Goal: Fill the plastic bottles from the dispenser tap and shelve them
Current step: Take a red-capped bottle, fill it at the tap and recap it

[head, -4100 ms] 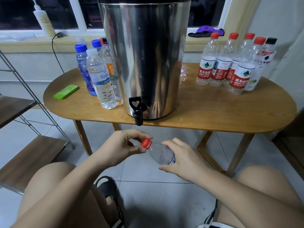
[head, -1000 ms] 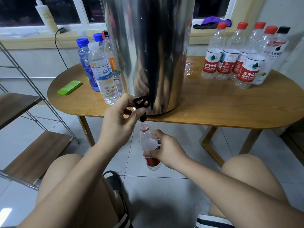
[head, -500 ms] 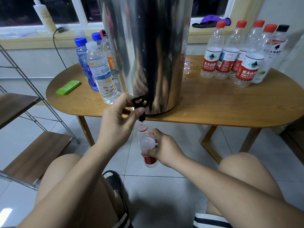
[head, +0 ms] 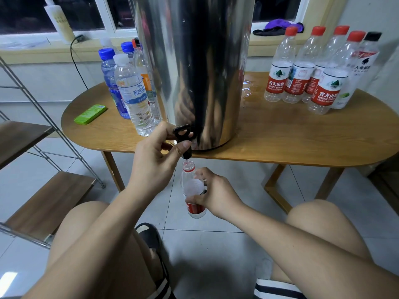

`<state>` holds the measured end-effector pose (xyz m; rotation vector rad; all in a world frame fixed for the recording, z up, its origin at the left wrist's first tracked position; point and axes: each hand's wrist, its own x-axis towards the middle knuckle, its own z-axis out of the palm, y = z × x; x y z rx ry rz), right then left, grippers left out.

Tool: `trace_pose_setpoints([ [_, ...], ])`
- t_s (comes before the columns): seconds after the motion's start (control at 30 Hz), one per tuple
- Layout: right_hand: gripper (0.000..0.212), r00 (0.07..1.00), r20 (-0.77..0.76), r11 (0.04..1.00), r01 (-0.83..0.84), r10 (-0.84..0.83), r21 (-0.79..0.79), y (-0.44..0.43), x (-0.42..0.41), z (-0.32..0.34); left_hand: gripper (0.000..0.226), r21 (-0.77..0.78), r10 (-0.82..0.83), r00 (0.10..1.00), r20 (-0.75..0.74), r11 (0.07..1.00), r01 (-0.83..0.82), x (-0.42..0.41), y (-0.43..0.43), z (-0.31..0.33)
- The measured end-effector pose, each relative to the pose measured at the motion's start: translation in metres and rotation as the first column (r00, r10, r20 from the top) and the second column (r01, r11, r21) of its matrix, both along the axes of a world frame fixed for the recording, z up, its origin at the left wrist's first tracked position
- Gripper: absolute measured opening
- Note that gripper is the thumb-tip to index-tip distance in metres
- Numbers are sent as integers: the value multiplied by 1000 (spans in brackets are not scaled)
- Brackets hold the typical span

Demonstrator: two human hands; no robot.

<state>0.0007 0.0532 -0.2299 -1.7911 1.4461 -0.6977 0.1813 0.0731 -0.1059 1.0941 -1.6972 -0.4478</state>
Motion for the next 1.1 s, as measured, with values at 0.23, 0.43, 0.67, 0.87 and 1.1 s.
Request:
trace_pose_setpoints([
  [0.23,81,1000,29,1000,-3,2,18,0,0,0,12,-11,6,1000,10,1000,-6,1,0,-1],
  [0.43,75,1000,30,1000,-2,1,18,0,0,-3,12,-12,6,1000,4,1000,-6,1,0,-1],
  [0.67,77,999,47,1000,-1,0,31,1,0,-3,13,-4,-1,1000,-2,1000,1,0,1,1],
  [0.87,83,998,55,999,-10,8,34,1,0,-3,19,-6,-2,1000,-6,1000,2,-2,3,2],
  [1.1,82,998,56,999,-14,12,34,2,0,-3,17,-7,-1,1000,-6,1000,1,-1,4,2],
])
